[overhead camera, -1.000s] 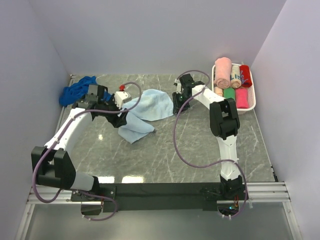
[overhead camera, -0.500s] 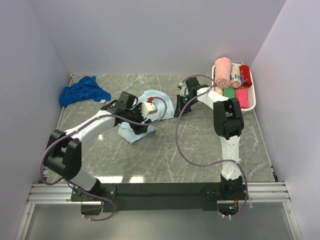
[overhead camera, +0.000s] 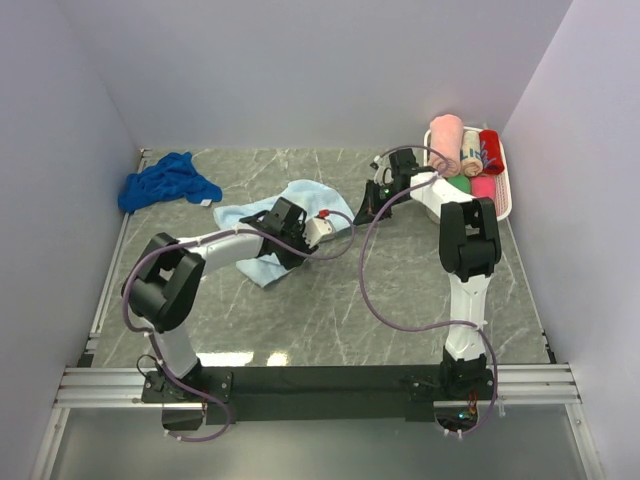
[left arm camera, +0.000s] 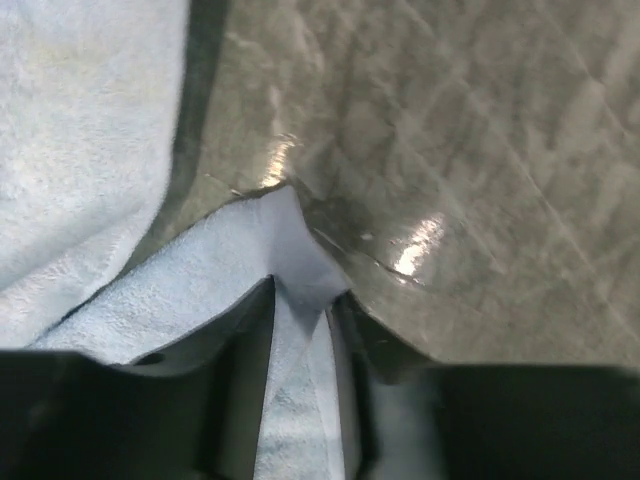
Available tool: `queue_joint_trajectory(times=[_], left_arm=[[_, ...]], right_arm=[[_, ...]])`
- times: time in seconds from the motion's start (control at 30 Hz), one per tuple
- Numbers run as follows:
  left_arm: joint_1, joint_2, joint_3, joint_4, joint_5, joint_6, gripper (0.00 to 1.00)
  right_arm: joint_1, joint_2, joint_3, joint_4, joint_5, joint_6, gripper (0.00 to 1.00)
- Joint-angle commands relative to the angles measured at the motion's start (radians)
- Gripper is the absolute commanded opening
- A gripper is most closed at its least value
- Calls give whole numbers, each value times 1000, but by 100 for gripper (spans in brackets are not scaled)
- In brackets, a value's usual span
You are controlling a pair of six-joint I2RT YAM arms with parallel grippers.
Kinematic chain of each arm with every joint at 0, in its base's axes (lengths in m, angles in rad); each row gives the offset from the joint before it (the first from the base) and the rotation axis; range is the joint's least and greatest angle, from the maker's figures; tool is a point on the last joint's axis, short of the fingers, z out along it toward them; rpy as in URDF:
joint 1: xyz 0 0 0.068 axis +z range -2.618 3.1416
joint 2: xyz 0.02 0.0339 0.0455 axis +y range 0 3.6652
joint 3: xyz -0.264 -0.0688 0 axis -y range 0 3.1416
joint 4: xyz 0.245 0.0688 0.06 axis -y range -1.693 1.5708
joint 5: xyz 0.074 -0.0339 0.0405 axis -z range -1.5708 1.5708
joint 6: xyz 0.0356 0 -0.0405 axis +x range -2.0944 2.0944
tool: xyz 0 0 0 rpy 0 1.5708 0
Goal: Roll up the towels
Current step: Flatten the towel
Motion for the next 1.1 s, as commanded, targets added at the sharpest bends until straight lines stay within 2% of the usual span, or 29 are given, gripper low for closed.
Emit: queue_joint_trajectory(times=[0.0,0.03,0.13,0.27,0.33,0.5,0.53,0.57,0.63,0.77,0.97,1.03,1.07], left_arm=[[-2,-2,74,33,-58,-22,26],[-1,-15,91,21,-54,-20,14],[31,-80,125,-60,35,-31,1],[171,-212,169,-208,209,-33,1],[289,-287,185,-281,274,6,1],[516,-352,244,-513,420,283,1],[537,-354,263,-613,432,340,1],[582,-354,268,-661,434,443,1],[620,-363,258,-755,422,548,1],[772,-360,197,-844,342,870,2],[880,-347,71,-782,210,1111,4],[898,-347,9,-685,187,1130,6],[903,-351,-57,-551,196,1114,18]], right_arm=[[-23,-56,3,11,-28,4,0],[-31,-60,6,5,-27,4,0],[-72,-85,26,-3,-36,4,0],[-169,-149,49,-1,-57,13,0],[-231,-198,44,-1,-54,-2,0],[-328,-301,-63,20,-128,6,0],[-338,-339,-77,8,-134,-13,0],[-348,-359,-98,-7,-131,-30,0],[-353,-415,-117,-60,-122,-92,0],[-358,-496,-201,-130,-88,-181,0],[-375,-590,-315,-188,-5,-281,0],[-395,-617,-338,-197,8,-297,0],[-404,-629,-370,-208,34,-310,0]])
